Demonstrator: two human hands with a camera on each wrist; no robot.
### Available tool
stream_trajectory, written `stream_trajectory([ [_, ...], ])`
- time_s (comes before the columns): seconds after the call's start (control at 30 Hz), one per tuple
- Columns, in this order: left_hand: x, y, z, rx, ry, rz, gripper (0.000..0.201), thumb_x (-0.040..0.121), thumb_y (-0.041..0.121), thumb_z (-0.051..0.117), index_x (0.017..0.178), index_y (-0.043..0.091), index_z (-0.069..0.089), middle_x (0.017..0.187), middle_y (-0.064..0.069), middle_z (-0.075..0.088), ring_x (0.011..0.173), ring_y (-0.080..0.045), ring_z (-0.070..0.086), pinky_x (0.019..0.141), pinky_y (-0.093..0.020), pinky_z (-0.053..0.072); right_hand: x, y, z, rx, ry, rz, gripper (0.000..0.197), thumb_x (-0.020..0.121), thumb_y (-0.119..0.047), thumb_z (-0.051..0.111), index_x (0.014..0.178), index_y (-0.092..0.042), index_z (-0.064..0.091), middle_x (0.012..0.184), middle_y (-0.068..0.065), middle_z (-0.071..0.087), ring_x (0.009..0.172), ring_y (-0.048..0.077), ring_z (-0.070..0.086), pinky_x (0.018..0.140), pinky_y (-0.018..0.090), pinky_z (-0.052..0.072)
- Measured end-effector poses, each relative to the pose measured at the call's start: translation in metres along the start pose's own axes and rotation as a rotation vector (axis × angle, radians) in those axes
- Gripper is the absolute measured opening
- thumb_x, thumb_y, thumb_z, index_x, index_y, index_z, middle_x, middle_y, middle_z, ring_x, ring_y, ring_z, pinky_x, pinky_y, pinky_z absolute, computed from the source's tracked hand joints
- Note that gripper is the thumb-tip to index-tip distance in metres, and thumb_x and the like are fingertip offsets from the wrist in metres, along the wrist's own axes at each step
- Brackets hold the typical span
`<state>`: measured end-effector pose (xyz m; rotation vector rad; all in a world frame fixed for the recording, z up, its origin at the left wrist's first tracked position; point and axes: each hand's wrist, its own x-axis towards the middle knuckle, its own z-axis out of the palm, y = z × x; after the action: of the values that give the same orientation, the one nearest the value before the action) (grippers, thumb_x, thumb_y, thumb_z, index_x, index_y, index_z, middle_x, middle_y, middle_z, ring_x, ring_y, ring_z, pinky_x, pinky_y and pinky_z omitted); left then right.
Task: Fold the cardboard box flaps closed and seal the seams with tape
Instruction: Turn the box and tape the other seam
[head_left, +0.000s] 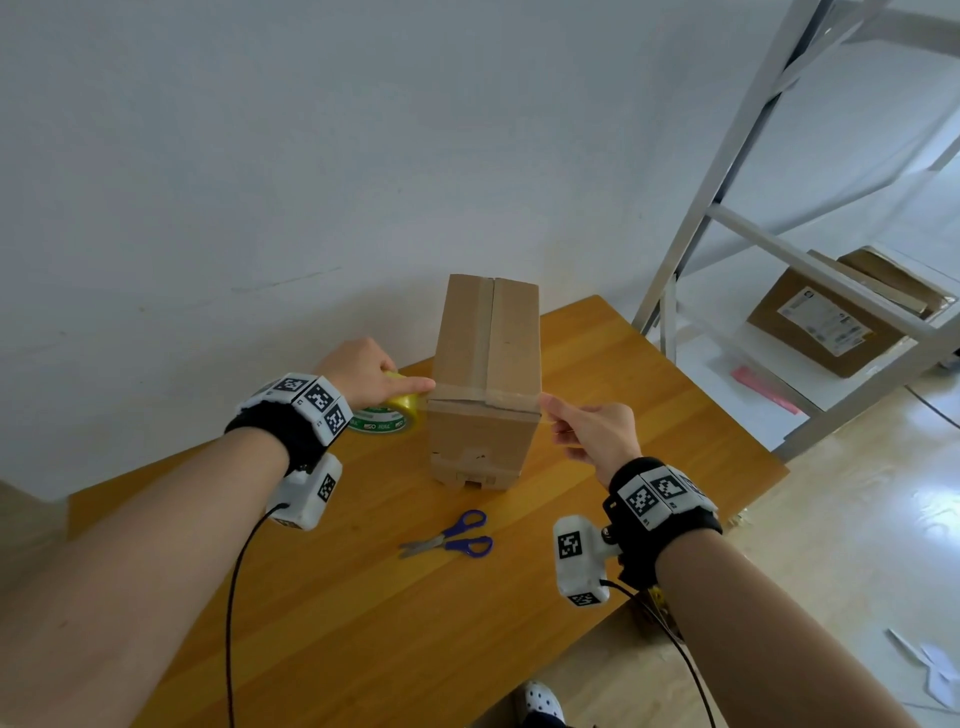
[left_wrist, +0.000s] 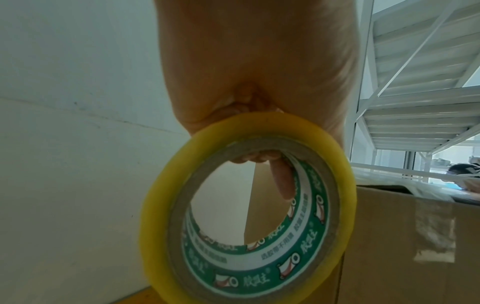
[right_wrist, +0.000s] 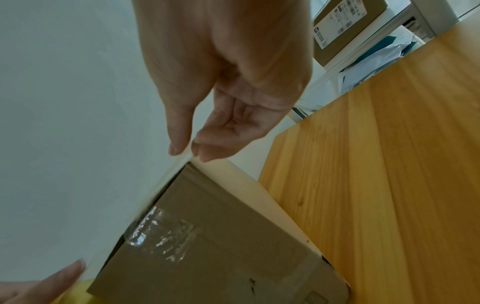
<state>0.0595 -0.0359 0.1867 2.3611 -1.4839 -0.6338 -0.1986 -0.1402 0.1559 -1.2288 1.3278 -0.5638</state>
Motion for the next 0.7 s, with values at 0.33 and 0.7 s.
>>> stream_trajectory([
  [0.33,0.003,-0.002,-0.002,0.013,-0.021,-0.006,0.058,0.073,0.063,0.059,0.045,0.016,0.041,0.042,0.004,0.027,0.035,-0.010,0.020,0.042,-0.021,0.022,0.005,0.001,0.004,-0.028,0.021,0.000,0.040,0.066,-0.040,0.084,0.080,-0.004,0.073,0.065,0.001,0.069,0.055,0.010,0.063,0.050,0.023,0.048],
  [0.7,0.009,-0.001,0.005,0.032,-0.053,-0.051,0.058,0.074,0.063,0.059,0.055,0.008,0.058,0.042,0.004,0.035,0.035,-0.009,0.025,0.040,-0.019,0.024,0.012,-0.005,0.002,-0.160,-0.002,0.023,0.039,0.067,-0.043,0.083,0.070,-0.006,0.071,0.065,0.005,0.067,0.054,0.014,0.059,0.049,0.022,0.049],
])
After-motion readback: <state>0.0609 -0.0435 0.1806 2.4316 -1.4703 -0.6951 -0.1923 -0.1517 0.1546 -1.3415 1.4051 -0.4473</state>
